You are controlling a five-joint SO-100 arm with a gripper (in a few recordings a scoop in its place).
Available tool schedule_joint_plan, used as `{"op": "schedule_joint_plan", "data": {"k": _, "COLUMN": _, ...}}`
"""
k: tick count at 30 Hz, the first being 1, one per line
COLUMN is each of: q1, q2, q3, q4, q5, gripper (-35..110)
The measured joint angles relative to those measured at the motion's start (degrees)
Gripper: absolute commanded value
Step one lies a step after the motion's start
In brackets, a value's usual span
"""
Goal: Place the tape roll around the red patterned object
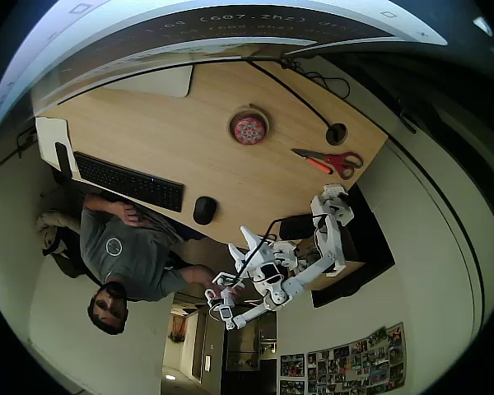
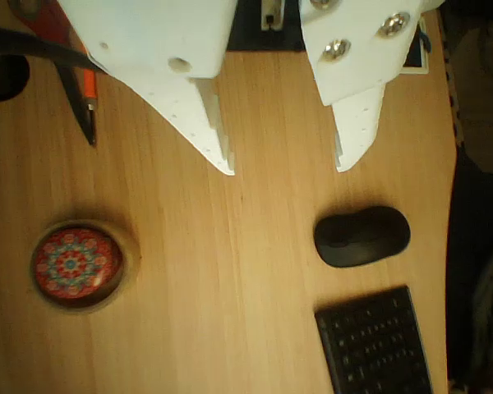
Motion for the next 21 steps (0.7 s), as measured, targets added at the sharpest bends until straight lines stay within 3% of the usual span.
{"op": "schedule_joint_plan", "data": {"k": 21, "q1": 0.2, "q2": -0.9, "q3": -0.1, "q4": 0.0, "q5": 0.0, "gripper": 30}}
